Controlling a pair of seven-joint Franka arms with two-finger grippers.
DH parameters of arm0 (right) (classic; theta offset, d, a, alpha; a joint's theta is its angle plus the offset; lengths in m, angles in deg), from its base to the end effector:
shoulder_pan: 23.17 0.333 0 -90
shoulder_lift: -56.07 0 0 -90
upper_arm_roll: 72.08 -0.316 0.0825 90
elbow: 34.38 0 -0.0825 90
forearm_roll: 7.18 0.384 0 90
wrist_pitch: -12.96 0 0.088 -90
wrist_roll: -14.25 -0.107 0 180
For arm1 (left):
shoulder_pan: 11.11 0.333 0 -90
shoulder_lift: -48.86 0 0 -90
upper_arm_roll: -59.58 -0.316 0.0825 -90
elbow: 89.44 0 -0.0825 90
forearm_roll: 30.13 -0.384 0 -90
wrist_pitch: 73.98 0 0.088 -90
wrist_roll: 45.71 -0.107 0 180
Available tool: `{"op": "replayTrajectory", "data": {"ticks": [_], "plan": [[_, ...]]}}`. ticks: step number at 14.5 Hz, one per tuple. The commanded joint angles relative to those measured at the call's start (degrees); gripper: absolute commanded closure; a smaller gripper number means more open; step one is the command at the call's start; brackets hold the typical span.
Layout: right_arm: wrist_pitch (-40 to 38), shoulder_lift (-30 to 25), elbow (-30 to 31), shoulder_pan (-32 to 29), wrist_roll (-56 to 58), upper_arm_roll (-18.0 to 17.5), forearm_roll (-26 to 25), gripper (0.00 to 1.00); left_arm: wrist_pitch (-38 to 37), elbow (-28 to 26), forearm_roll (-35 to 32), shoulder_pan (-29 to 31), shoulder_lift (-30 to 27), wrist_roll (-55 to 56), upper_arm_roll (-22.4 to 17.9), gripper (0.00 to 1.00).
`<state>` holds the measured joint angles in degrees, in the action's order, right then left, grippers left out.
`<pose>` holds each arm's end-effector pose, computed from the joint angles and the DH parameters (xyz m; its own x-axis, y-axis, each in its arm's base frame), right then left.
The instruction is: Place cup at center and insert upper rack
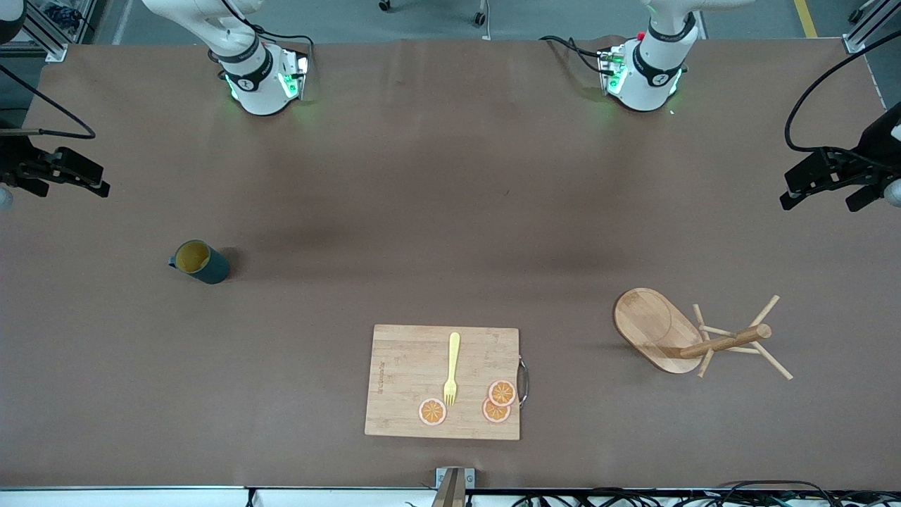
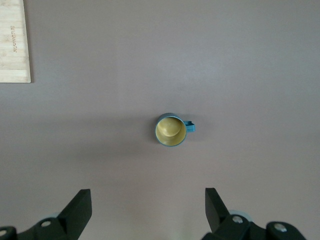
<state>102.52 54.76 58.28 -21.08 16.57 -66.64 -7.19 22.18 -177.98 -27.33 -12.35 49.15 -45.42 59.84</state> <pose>0.5448 -0.0325 0.6145 0.9994 -0.0179 -0.0312 -0.0180 -0.9998 -0.0033 0.5669 -0.0196 0.6441 0.9918 -0.0157 0.1272 -0.0221 -0.9985 0.0495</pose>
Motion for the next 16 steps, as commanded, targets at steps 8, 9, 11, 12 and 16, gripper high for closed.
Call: {"op": "replayTrajectory", "data": {"ticks": [8,9,11,12,16], "plan": [[0.3,-1.3,1.7,0.2,0.5,-0.3,0.3,0.00,-0.9,1.1,-0.3,0.4,0.2,0.2,0.6,0.00],[0.4,-1.1,1.8,0.3,0.5,-0.2,0.3,0.00,-0.9,1.1,-0.3,0.4,0.2,0.2,0.6,0.00],[0.1,0.7,1.9,1.5,0.5,-0.3,-0.1,0.00,-0.9,1.1,-0.3,0.4,0.2,0.2,0.6,0.00],[0.0,1.8,2.2,2.3,-0.2,-0.3,-0.8,0.00,-0.9,1.0,-0.3,0.4,0.2,0.2,0.5,0.00],[2.9,7.6,4.3,4.9,-6.5,-0.3,-1.1,0.00,-0.7,1.1,-0.3,0.3,0.2,0.2,0.6,0.00]]}}
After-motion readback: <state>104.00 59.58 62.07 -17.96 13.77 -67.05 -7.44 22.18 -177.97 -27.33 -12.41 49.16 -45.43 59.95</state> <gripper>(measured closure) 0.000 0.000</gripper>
